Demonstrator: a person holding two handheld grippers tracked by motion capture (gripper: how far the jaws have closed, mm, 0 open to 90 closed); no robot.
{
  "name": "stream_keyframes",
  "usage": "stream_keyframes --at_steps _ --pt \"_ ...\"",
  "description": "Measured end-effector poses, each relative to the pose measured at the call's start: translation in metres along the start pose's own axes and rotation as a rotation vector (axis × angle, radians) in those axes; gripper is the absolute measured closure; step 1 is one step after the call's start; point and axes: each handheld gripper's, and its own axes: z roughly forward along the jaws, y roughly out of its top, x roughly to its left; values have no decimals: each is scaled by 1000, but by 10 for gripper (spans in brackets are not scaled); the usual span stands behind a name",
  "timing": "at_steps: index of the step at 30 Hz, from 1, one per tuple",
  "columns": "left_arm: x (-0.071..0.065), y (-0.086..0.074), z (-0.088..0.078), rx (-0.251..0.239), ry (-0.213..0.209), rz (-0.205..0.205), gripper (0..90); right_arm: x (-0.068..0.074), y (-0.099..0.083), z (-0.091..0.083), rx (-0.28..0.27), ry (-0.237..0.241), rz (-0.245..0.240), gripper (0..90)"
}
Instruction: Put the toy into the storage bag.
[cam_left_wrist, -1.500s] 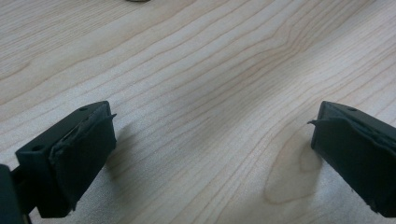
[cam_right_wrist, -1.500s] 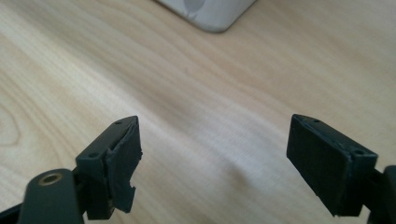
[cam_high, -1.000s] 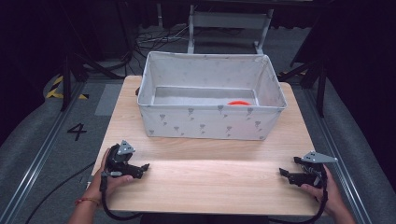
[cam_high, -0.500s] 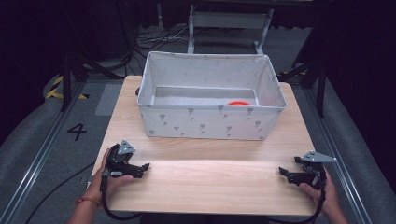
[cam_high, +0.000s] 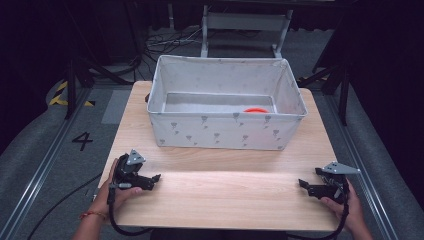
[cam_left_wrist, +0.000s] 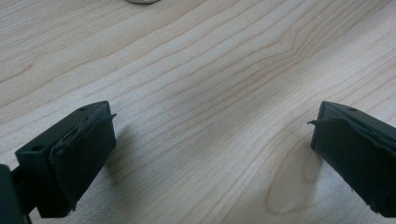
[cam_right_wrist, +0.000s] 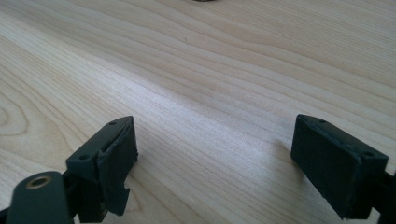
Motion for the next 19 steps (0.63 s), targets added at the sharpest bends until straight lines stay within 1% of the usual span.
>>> stream_keyframes --at_steps 2,7,10,11,12,14,15,18,19 --pt "0 0 0 1 -2 -5 2 0 0 0 -1 -1 -1 147" --pt "0 0 1 -2 3 0 2 0 0 0 -1 -1 -1 147" --pt "0 1 1 -1 6 -4 2 0 0 0 -1 -1 -1 147" --pt "-1 1 1 3 5 -21 2 0 0 0 -1 -1 -1 147" --pt "0 1 1 -1 14 -17 2 0 0 0 -1 -1 -1 147" --pt "0 2 2 3 20 -33 3 0 0 0 -1 -1 -1 147" --pt "-1 2 2 -3 27 -41 3 0 0 0 -1 -1 -1 147" --pt "-1 3 3 -1 36 -48 2 0 0 0 -1 -1 -1 147" --pt "-2 4 3 2 42 -59 2 0 0 0 -1 -1 -1 147"
